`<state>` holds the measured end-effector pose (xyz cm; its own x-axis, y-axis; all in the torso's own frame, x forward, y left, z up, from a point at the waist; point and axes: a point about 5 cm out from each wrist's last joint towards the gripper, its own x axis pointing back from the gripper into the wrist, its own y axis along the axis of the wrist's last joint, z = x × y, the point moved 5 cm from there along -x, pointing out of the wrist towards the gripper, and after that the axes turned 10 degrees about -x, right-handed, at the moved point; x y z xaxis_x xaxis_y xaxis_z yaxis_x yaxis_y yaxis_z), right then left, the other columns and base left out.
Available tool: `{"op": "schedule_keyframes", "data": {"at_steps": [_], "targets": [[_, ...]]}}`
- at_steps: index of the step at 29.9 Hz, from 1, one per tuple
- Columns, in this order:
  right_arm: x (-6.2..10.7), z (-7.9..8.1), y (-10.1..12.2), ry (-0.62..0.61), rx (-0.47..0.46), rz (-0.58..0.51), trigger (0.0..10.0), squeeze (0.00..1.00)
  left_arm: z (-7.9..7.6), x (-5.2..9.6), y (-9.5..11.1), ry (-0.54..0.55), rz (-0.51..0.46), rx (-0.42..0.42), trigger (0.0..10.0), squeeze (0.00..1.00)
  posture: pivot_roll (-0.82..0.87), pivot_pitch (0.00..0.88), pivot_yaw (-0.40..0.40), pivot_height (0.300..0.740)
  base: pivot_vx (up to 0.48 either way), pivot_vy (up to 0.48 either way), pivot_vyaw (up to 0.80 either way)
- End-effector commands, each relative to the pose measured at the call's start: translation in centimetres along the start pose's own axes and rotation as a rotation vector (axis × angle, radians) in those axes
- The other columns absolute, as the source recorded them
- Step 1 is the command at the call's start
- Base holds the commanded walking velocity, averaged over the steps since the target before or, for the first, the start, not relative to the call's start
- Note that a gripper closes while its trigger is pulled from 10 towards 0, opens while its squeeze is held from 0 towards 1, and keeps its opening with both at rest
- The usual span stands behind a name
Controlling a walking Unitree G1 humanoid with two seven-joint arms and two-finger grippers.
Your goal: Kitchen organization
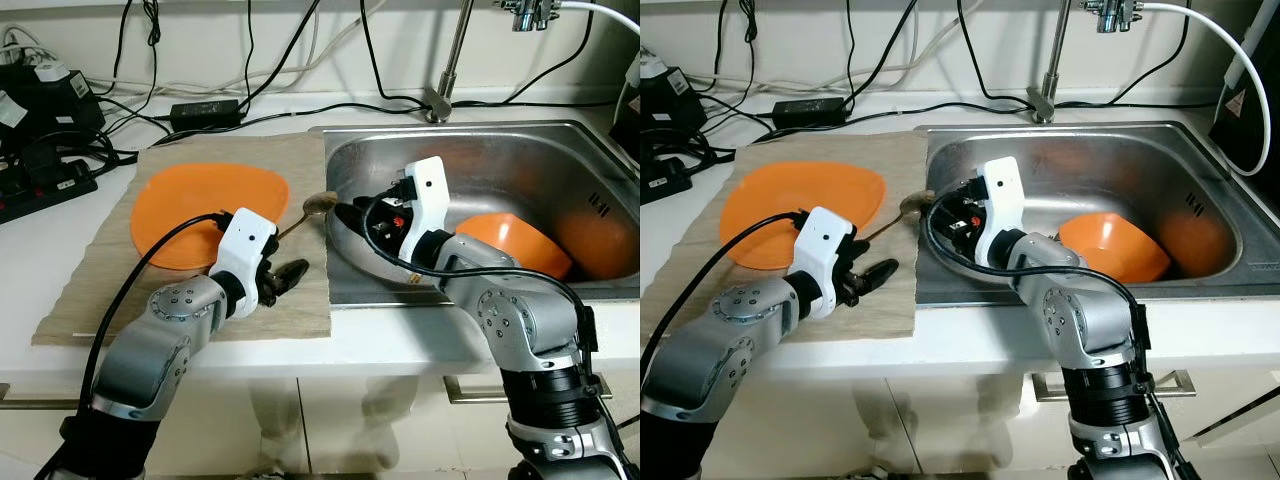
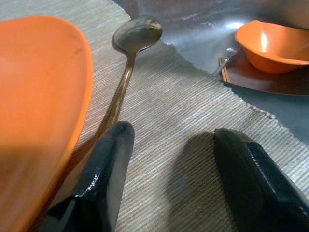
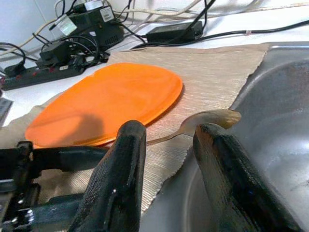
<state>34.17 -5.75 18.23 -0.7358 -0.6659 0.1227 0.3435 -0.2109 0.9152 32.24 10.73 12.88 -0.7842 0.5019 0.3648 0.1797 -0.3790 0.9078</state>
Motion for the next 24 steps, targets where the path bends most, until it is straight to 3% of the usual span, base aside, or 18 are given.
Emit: {"op": "schedule_keyframes", "data": {"at_steps": [1,13,24], "targets": [[0.1,0.6,-0.1,0.024,-0.005,0.003,10.0,0.0,0.5,-0.2,-0.4,0.016,0.019,0.001,10.0,0.0,-0.04,0.0,0.062,0.74,0.0,0.0,0.0],[0.8,0.6,-1.3,0.043,-0.018,0.045,10.0,0.0,2.0,-0.5,0.7,0.078,-0.022,0.0,10.0,0.0,-0.05,0.0,0.063,0.74,0.0,0.0,0.0],[0.8,0.4,-2.1,0.035,-0.033,0.062,10.0,0.0,2.3,-0.5,0.8,0.092,-0.027,-0.001,10.0,0.0,-0.05,0.0,0.065,0.74,0.0,0.0,0.0]]}}
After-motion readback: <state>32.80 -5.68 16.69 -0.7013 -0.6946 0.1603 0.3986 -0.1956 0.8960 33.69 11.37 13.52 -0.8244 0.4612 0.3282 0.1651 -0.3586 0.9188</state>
